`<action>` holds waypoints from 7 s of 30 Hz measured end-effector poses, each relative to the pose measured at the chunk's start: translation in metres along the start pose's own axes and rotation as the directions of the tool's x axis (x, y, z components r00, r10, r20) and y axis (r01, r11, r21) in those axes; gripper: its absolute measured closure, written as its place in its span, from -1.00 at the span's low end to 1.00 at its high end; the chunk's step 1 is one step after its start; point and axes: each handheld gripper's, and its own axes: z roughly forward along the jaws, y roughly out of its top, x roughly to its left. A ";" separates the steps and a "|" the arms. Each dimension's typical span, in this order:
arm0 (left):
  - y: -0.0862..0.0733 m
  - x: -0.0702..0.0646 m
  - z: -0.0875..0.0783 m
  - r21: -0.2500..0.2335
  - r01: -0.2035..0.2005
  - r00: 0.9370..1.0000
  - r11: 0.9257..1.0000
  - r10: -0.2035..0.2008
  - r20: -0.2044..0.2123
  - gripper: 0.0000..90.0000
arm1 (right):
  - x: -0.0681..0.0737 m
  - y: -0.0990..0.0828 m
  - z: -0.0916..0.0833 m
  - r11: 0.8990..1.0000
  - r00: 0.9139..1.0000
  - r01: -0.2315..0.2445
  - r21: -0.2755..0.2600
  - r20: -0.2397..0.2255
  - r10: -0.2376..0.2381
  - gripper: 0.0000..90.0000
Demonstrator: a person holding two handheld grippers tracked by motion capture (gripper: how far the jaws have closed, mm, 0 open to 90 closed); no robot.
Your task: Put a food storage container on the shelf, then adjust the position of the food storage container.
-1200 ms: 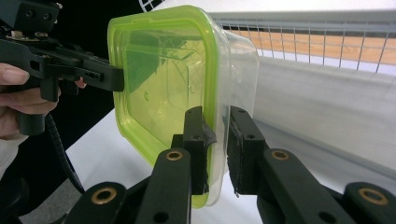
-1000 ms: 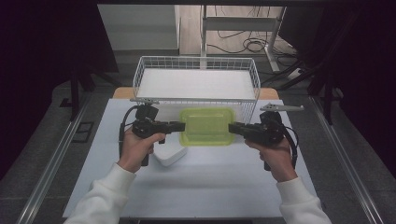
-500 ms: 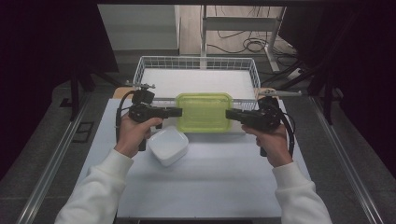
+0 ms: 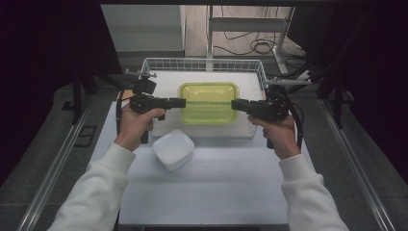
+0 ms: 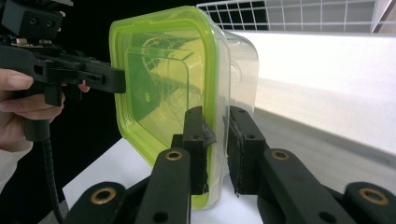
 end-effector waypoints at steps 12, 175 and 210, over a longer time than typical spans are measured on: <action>0.030 0.008 -0.002 -0.020 -0.028 0.999 0.999 0.028 -0.016 0.76 | -0.011 0.024 0.012 1.000 1.000 0.004 -0.003 -0.005 -0.004 0.74; -0.170 0.061 -0.007 0.219 -0.021 0.986 0.975 0.057 -0.156 -0.44 | -0.037 -0.162 -0.004 0.965 0.995 -0.019 0.262 0.099 -0.007 -0.38; -0.151 0.067 -0.002 0.200 -0.007 0.975 0.980 0.051 -0.218 -0.33 | -0.042 -0.165 -0.008 0.964 0.993 -0.049 0.261 0.120 0.018 -0.36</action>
